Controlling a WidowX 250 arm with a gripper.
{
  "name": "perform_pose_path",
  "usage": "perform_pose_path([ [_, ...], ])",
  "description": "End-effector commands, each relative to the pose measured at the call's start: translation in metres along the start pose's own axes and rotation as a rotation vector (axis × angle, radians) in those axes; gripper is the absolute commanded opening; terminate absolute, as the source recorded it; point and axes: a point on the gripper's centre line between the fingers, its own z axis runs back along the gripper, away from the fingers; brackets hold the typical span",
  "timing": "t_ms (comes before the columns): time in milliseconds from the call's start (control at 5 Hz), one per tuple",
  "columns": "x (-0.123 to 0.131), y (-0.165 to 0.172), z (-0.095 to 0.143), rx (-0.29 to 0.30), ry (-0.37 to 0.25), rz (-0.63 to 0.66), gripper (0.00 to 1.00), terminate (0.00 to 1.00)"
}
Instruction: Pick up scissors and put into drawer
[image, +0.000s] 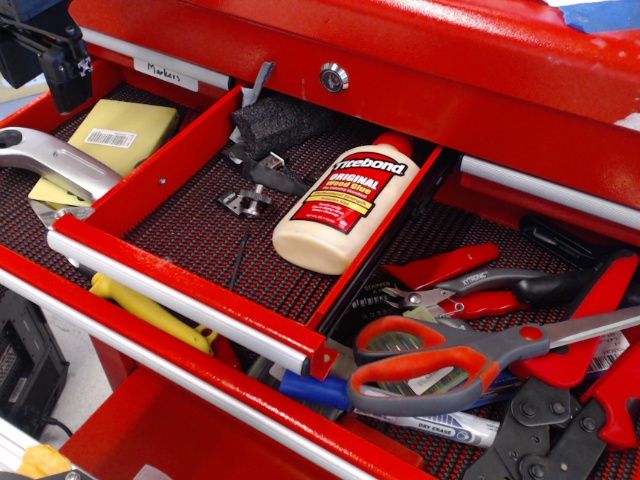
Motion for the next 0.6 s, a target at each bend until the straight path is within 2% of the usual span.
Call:
perform_pose_path([
  [0, 0.000, 0.000, 0.000, 0.000, 0.000, 0.000, 1.00, 0.00],
  [200, 0.004, -0.033, 0.044, -0.011, -0.040, -0.110, 1.00, 0.00],
  [400, -0.004, -0.077, 0.082, -0.060, -0.087, -0.316, 1.00, 0.00],
])
